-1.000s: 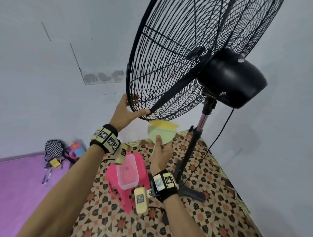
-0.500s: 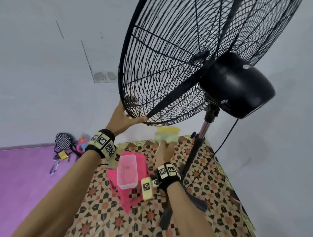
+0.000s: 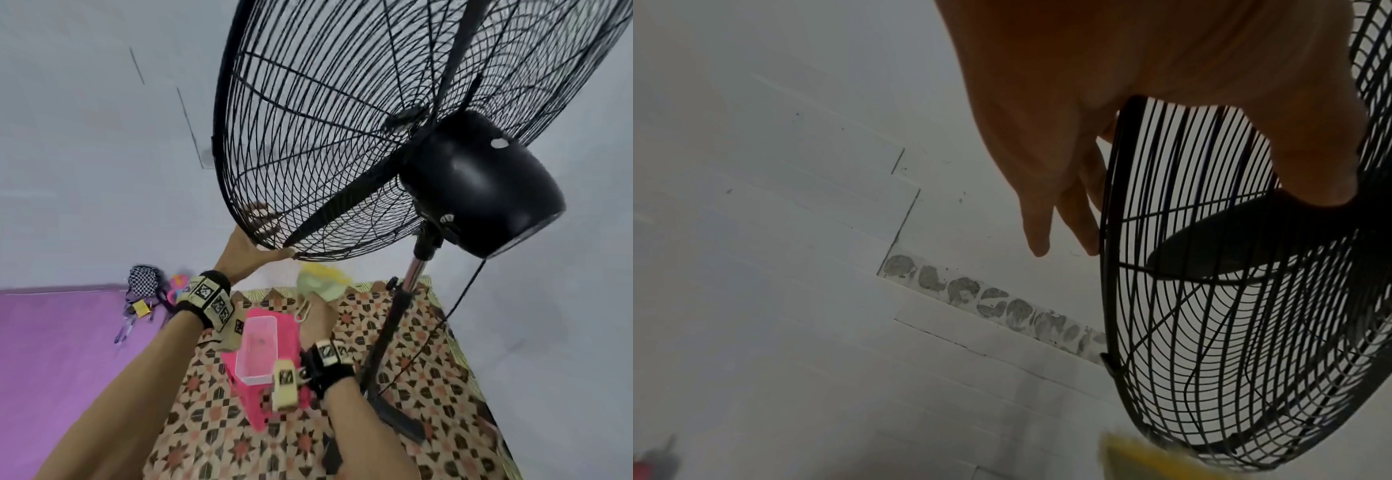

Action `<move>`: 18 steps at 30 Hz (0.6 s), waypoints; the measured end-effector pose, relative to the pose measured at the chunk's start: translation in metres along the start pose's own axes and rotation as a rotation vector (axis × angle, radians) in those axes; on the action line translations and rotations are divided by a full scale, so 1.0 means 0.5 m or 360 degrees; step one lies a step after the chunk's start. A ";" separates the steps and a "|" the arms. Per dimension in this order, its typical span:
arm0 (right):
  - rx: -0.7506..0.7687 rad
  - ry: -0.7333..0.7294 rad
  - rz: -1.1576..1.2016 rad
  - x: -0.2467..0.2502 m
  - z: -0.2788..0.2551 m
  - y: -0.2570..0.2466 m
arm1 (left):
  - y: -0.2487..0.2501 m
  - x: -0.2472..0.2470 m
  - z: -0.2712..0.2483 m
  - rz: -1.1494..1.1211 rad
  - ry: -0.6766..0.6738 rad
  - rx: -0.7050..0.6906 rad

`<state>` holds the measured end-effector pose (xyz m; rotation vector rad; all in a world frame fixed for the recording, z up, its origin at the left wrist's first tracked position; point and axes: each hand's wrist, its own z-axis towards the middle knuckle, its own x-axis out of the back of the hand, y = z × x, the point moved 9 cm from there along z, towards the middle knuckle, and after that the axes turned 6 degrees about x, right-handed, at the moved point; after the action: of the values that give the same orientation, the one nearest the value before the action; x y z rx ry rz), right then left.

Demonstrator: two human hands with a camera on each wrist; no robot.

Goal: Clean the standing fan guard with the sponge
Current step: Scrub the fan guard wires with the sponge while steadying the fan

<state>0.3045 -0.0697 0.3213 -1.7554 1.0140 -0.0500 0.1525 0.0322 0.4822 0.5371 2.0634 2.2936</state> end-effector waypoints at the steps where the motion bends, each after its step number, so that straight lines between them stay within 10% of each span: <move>1: -0.0047 0.0063 0.0030 0.000 0.015 -0.005 | 0.000 0.000 -0.002 -0.0008 0.0011 -0.0001; 9: -0.0199 -0.0404 -0.0041 -0.055 -0.058 0.063 | 0.014 -0.004 -0.005 0.0021 0.0013 0.0002; 14: -0.0086 0.0164 0.0108 -0.005 0.048 0.002 | 0.002 -0.004 -0.013 0.0021 0.0035 -0.0016; 18: -0.0050 -0.0143 0.0064 -0.054 -0.013 -0.021 | 0.007 -0.001 -0.006 0.0041 0.0064 -0.0049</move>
<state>0.2903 -0.0565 0.3437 -1.7493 0.9893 0.0699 0.1529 0.0287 0.4851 0.5237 2.0471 2.3654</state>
